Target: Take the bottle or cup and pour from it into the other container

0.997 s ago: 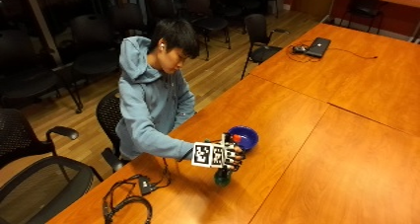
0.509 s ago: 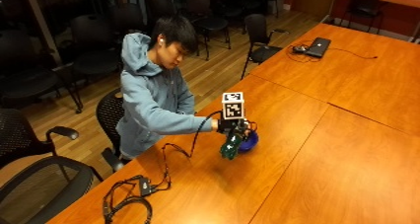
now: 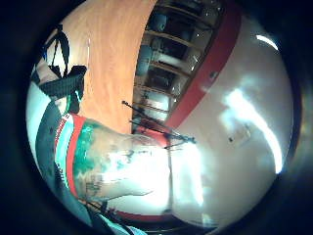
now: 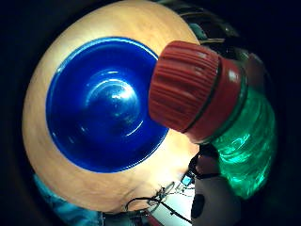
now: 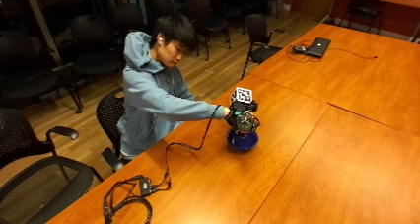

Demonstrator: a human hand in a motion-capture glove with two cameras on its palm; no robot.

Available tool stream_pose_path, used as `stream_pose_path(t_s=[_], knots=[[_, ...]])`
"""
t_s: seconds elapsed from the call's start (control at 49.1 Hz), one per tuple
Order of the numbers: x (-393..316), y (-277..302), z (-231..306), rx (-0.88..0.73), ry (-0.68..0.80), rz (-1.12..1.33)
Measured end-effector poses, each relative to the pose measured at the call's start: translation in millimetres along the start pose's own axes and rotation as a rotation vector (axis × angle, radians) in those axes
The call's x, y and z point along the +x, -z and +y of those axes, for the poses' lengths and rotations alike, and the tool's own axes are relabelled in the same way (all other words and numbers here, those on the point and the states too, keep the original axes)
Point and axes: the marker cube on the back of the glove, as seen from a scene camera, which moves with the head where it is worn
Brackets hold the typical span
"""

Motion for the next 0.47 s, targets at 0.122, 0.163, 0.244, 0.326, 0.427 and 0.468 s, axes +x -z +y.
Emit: stream_pose_path(t_s=[0.122, 0.163, 0.244, 0.326, 0.427, 0.468], knots=[[3, -4, -1, -0.038, 0.053, 0.119], [1, -4, -2, -0.045, 0.061, 0.119], [-10, 0, -5, -0.057, 0.06, 0.11], [-10, -1, -5, -0.071, 0.061, 0.123], [1, -8, -1, -0.081, 0.052, 0.129], [1, -8, -1, -0.073, 0.05, 0.121]])
